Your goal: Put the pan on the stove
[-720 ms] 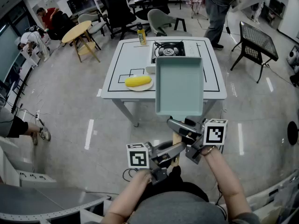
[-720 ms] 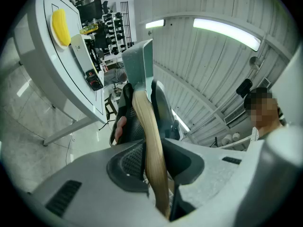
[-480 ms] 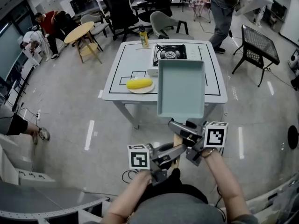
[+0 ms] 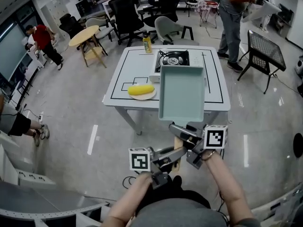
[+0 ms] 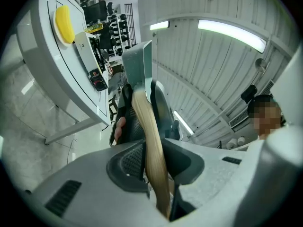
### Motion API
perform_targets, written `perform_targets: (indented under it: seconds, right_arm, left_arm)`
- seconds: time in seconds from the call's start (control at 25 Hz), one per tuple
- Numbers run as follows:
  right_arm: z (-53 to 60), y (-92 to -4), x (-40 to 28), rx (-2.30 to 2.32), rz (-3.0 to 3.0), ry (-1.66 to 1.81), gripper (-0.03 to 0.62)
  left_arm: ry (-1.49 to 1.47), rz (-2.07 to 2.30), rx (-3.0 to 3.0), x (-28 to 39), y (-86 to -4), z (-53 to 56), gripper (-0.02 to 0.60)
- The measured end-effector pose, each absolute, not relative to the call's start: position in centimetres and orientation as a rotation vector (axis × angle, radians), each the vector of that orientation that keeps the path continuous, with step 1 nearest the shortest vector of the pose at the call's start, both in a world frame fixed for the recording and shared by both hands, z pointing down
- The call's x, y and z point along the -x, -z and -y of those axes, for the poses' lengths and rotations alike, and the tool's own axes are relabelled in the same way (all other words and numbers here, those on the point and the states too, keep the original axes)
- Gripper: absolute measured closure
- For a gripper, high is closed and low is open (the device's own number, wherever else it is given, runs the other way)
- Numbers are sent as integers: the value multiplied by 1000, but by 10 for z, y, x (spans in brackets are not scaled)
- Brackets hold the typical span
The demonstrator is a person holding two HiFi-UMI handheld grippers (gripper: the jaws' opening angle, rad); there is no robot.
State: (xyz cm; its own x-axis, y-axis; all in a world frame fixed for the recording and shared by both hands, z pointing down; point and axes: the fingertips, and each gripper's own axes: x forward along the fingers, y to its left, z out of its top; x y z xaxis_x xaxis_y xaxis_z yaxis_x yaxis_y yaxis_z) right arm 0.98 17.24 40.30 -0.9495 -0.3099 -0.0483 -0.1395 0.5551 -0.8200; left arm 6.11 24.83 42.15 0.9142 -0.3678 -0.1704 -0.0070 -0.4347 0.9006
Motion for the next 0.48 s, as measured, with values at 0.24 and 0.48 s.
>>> perform_targets:
  seconds: [0.24,0.48]
  right_arm:
    - [-141,-414,-5,345,-2577,1414,418]
    - [-78,-437,5,351,-2560,1466,418]
  left_arm:
    - [402,333,-1929,-55,-436,-216,495]
    - [409,338,-1896,-46,-452,-154,495]
